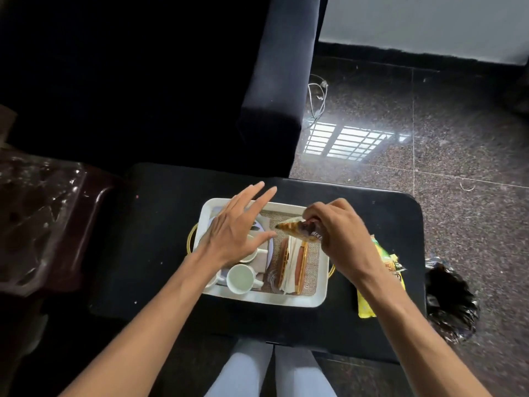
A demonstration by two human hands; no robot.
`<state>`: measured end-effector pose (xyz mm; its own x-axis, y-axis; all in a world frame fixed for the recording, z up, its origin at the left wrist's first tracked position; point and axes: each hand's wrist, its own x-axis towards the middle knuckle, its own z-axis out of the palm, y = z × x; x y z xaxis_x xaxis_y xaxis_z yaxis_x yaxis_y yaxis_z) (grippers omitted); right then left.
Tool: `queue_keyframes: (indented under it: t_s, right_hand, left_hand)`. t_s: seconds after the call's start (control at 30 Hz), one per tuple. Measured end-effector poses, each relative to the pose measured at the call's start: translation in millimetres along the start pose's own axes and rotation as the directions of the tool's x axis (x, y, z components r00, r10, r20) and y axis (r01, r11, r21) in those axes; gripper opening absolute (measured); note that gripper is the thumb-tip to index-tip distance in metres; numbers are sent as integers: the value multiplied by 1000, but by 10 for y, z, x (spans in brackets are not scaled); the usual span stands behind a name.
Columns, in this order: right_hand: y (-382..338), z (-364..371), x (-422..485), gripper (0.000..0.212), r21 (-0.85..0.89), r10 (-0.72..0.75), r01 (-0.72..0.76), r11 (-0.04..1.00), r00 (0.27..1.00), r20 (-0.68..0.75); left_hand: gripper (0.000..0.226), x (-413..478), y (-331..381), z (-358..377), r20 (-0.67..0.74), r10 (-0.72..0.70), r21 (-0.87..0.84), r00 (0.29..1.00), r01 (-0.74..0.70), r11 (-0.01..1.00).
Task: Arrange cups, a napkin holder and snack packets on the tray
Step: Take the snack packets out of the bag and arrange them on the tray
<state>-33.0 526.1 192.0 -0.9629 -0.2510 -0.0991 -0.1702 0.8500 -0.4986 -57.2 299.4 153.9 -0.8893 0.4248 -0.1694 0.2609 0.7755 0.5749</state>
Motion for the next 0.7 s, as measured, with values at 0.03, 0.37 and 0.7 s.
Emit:
queue_keyframes:
  t_s: [0.03,0.37,0.7]
  right_hand:
    - [-73,41,18,22,10,-32,32,999,999,7]
    - [-458,292,345,48,164,-117,159,974,964,-240]
    - [-515,1296,969,49,600,328,-332,728,937,121]
  left_hand:
    - [89,-15,-7,-17,20,30,31,999,-31,999]
    - [33,-135,-244,-36,-253,-11,-188,967,-38,981]
    - [37,37,-1236,93,-103,-411,-626,906,262,734]
